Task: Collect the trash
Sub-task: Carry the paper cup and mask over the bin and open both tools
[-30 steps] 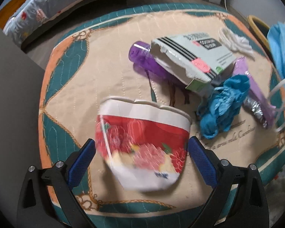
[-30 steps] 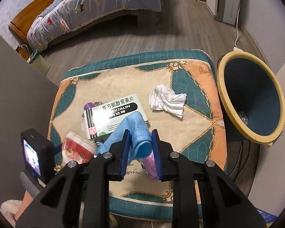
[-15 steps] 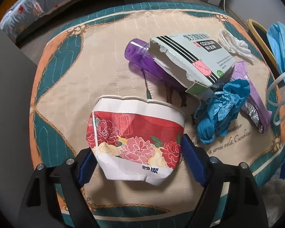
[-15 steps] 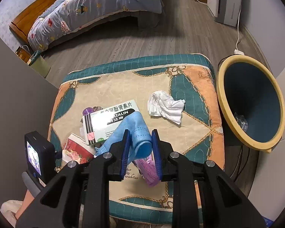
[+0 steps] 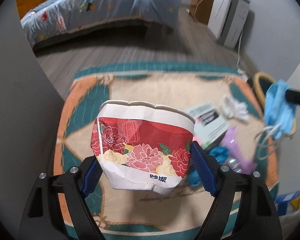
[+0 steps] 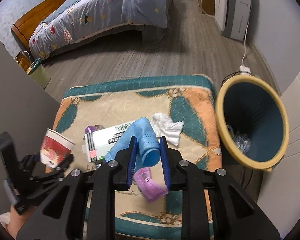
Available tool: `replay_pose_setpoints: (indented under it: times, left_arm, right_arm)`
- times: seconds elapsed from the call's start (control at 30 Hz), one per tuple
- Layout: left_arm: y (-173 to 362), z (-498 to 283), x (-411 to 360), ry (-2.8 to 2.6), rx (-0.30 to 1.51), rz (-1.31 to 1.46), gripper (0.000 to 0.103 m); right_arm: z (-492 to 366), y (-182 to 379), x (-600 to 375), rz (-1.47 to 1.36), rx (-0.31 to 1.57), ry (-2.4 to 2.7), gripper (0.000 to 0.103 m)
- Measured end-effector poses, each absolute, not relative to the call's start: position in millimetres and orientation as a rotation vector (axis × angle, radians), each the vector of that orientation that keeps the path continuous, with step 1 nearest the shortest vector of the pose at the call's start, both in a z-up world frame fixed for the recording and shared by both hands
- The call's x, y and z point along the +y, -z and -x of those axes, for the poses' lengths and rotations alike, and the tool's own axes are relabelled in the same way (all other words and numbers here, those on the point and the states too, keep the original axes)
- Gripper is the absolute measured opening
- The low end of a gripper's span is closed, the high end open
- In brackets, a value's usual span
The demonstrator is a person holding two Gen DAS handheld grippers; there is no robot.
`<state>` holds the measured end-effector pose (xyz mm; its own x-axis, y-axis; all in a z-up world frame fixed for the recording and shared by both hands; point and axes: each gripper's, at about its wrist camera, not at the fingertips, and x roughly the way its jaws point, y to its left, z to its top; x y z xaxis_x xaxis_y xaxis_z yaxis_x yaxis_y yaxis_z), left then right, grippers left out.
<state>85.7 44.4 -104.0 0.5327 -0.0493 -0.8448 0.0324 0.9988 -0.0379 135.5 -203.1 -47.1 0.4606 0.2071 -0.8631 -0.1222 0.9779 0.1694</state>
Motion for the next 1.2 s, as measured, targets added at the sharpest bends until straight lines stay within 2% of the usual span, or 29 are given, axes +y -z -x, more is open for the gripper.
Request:
replay_pose_setpoints:
  times: [0.17, 0.43, 0.53, 0.7, 1.2]
  left_arm:
    - [58.5, -87.5, 21.5, 0.121, 0.934, -0.051, 0.082]
    - [5.4, -109.8, -6.4, 0.213, 0.863, -0.147, 0.082]
    - [6.8, -116.7, -18.0, 0.241, 0.853, -0.177, 0.082]
    - [23.3, -129.1, -28.8, 0.302, 0.888, -0.067, 0.082]
    - [39.5, -136.5, -95.6, 0.393, 0.877, -0.166, 0.082]
  right_arm:
    - [-141.4, 33.7, -218.5, -0.016, 1.034, -0.155, 0.023]
    - [-159.3, 28.8, -254.2, -0.056, 1.015, -0.101, 0.023]
    - [-162.9, 32.3, -262.8, -0.047, 1.020, -0.090, 0.023]
    - [-167.7, 38.3, -280.2, -0.014, 1.027, -0.055, 0.023]
    - [-186.4, 37.5, -375.9, -0.111, 1.013, 0.053, 0.023]
